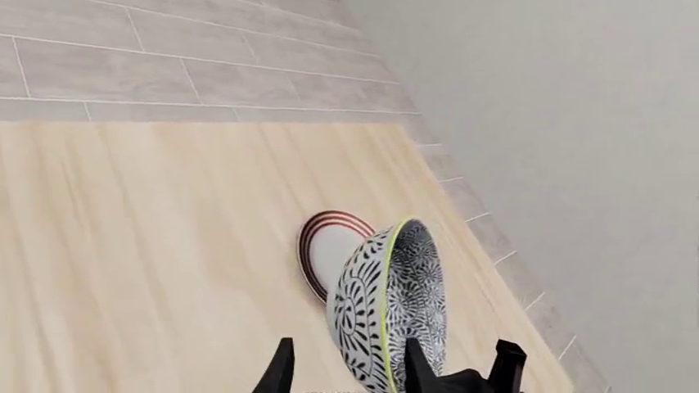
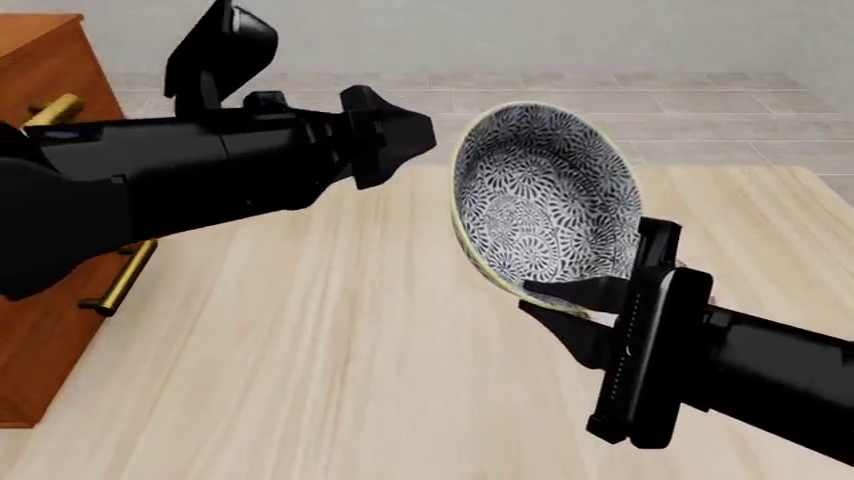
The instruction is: Put the bowl on top of the cabinet.
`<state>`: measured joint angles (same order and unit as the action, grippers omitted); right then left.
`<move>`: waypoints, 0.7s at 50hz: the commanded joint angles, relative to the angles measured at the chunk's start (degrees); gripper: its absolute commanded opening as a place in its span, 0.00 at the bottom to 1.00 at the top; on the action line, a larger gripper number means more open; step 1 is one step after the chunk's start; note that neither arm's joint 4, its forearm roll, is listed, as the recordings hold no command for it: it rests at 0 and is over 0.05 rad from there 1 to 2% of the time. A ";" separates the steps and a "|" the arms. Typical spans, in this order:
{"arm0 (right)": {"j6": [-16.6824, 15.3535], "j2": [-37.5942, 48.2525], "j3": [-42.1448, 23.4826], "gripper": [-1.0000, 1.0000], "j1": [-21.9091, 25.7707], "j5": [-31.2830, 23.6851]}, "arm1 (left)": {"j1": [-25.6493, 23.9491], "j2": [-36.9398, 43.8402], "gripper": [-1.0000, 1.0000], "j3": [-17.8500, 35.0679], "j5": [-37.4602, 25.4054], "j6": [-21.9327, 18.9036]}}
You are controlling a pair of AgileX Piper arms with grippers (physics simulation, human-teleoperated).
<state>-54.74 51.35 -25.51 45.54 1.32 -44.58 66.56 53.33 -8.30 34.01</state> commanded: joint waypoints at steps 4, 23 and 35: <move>0.79 1.25 0.37 0.00 1.40 2.22 | -1.36 2.34 1.00 0.06 1.66 -0.24; 1.26 -0.02 1.50 0.00 2.37 2.40 | -0.72 4.44 1.00 -0.06 3.04 -0.73; 0.97 -1.24 2.05 0.00 2.59 1.98 | -0.30 5.98 1.00 -1.20 4.74 -0.92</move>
<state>-53.79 51.15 -23.50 47.86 3.31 -45.14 71.23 52.84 -4.82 33.19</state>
